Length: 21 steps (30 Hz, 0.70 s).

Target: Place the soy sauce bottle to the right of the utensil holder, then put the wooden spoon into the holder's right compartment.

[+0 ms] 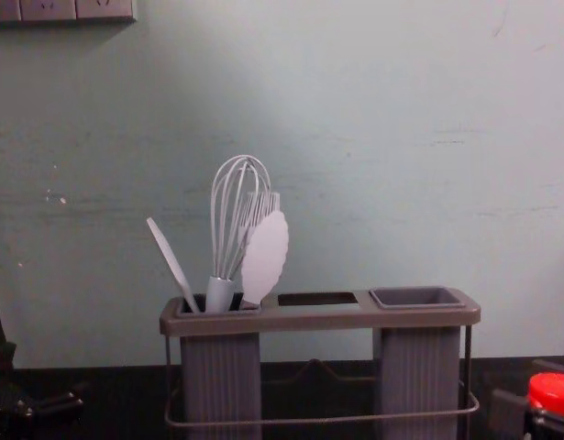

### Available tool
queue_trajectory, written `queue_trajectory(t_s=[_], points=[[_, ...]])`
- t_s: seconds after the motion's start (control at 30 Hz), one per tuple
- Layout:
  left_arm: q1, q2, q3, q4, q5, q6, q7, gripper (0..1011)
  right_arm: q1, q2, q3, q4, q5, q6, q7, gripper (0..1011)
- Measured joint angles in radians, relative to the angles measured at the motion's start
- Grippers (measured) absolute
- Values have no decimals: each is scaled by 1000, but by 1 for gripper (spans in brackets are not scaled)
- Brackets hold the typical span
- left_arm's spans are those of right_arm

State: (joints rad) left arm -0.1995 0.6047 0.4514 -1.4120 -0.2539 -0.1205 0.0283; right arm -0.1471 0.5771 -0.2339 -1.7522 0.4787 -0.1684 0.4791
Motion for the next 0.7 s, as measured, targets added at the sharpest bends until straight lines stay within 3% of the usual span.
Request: queue_trajectory(t_s=[0.3, 0.7], points=[[0, 0, 0, 0, 0, 0, 0, 1011, -13, -7, 16, -15, -11, 4, 1, 399], [0, 0, 0, 0, 0, 0, 0, 1011, -39, -5, 63, -63, -8, 10, -15, 385]])
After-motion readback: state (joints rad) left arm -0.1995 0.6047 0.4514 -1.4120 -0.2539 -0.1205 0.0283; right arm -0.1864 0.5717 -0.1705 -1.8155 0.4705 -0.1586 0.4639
